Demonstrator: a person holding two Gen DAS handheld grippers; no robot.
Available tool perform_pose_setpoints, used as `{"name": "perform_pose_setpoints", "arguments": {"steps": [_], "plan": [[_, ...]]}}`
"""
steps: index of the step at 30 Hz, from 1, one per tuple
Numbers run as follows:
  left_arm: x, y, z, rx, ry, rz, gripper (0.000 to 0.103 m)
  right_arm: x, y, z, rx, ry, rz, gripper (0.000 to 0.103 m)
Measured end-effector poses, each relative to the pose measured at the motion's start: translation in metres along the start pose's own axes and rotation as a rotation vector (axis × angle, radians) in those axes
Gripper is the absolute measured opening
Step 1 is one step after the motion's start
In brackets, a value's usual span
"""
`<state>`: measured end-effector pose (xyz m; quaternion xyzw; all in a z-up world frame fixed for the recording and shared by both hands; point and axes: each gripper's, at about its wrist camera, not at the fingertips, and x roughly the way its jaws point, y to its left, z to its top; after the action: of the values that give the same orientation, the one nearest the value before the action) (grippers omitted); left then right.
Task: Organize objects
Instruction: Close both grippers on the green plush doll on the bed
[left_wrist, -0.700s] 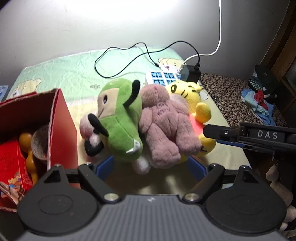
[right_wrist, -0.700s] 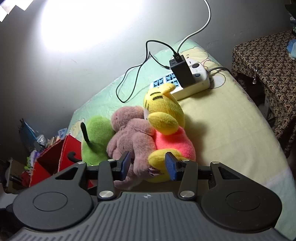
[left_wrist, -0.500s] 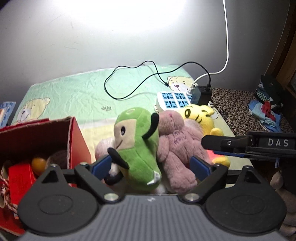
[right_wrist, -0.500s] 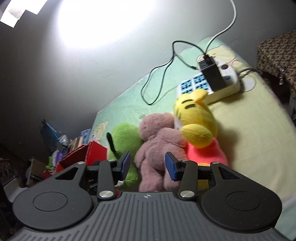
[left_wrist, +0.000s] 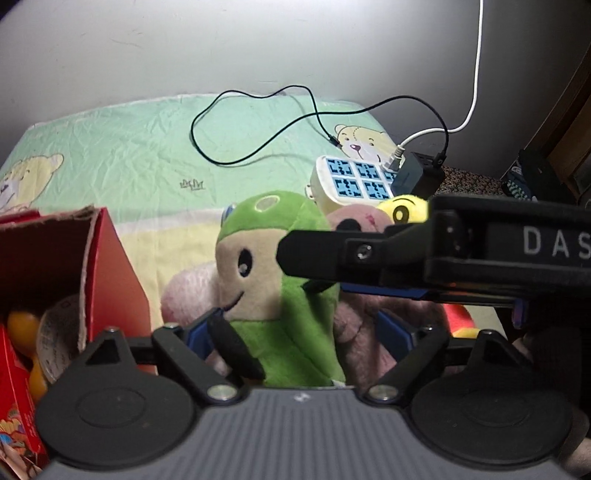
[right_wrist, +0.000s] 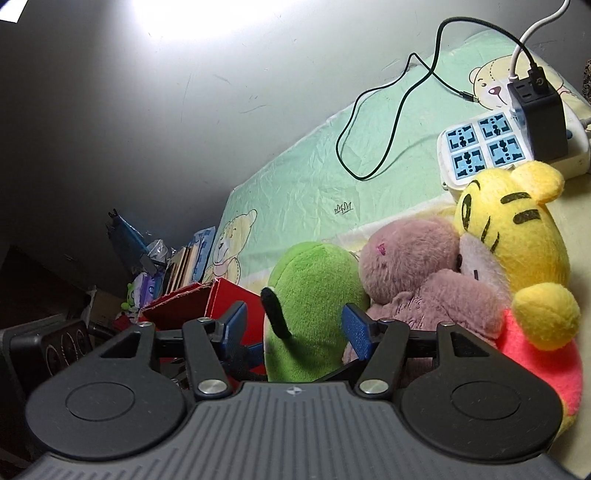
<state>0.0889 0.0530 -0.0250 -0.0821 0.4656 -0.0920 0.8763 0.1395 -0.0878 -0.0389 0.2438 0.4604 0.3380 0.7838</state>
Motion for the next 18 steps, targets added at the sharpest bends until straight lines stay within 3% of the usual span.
{"name": "perform_pose_setpoints", "arguments": {"steps": [4, 7, 12, 18], "plan": [[-0.001, -0.003, 0.000, 0.006, -0.016, 0.004, 0.080, 0.004, -0.006, 0.002, 0.013, 0.000, -0.026, 0.058], [-0.002, -0.003, 0.001, 0.009, -0.020, 0.012, 0.074, 0.000, -0.008, 0.002, 0.008, -0.006, -0.045, 0.048], [-0.015, -0.007, 0.000, 0.020, -0.046, 0.028, 0.067, -0.019, -0.008, -0.005, 0.017, -0.031, -0.015, 0.042], [-0.058, -0.020, -0.007, 0.025, -0.137, 0.047, 0.067, -0.049, 0.006, -0.015, -0.008, -0.085, 0.068, 0.042]]}}
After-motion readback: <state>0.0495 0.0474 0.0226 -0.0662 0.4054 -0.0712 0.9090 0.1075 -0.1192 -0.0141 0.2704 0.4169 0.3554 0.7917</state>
